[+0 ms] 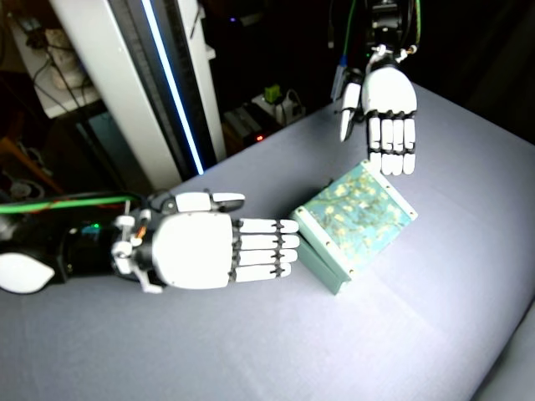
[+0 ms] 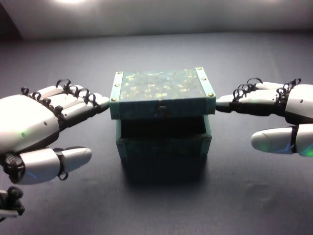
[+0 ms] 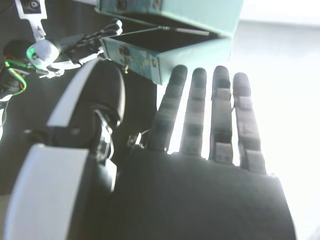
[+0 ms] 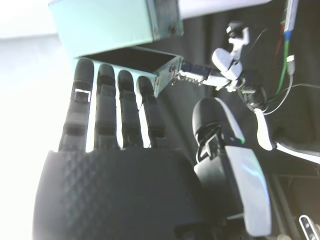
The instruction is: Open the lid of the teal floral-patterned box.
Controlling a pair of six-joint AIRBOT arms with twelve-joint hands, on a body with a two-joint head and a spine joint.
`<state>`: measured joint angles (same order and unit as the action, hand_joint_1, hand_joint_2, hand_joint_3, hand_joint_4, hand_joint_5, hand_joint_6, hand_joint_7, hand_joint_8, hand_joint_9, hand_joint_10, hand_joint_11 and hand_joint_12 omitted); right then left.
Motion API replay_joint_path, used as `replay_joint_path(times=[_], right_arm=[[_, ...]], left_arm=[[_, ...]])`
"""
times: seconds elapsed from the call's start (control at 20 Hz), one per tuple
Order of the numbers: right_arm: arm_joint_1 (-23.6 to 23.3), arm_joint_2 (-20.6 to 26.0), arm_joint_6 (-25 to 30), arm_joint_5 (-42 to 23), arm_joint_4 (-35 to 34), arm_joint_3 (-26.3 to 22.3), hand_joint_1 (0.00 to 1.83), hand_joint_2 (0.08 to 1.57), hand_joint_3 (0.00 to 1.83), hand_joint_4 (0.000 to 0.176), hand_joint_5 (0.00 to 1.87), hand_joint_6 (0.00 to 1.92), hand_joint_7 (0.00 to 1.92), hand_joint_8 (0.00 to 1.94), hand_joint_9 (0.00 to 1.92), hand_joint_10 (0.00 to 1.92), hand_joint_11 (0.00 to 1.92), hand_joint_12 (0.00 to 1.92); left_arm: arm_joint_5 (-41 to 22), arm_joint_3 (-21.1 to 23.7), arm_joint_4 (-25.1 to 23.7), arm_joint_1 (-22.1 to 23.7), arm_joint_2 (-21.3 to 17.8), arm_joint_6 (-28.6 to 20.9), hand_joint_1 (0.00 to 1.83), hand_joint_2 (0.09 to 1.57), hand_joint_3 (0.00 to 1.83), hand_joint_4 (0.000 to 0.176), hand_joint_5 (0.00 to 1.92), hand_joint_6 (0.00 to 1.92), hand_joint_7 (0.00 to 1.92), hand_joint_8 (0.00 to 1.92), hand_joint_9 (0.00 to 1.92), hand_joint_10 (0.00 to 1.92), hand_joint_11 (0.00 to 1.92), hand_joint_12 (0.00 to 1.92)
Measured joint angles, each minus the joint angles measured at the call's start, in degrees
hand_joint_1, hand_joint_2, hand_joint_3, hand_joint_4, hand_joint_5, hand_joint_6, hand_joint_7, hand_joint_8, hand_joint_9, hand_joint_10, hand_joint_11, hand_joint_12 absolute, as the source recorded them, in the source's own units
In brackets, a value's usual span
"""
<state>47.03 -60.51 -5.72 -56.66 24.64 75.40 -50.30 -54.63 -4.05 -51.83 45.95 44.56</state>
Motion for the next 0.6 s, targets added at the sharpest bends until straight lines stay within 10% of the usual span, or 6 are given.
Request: replay_joint_path(times=[0.6], right_arm=[[0.0,-2.1,-3.0,-4.6,-8.7,0.6,0.0,1.35,0.01,0.0,0.26,0.0,0.26,0.01,0.25,0.01,0.19,0.23]], left_arm=[[-6.2,-0.5,6.7,0.3,2.1,3.5,0.07,1.43,0.0,0.0,0.09,0.0,0.12,0.0,0.11,0.0,0.0,0.33]])
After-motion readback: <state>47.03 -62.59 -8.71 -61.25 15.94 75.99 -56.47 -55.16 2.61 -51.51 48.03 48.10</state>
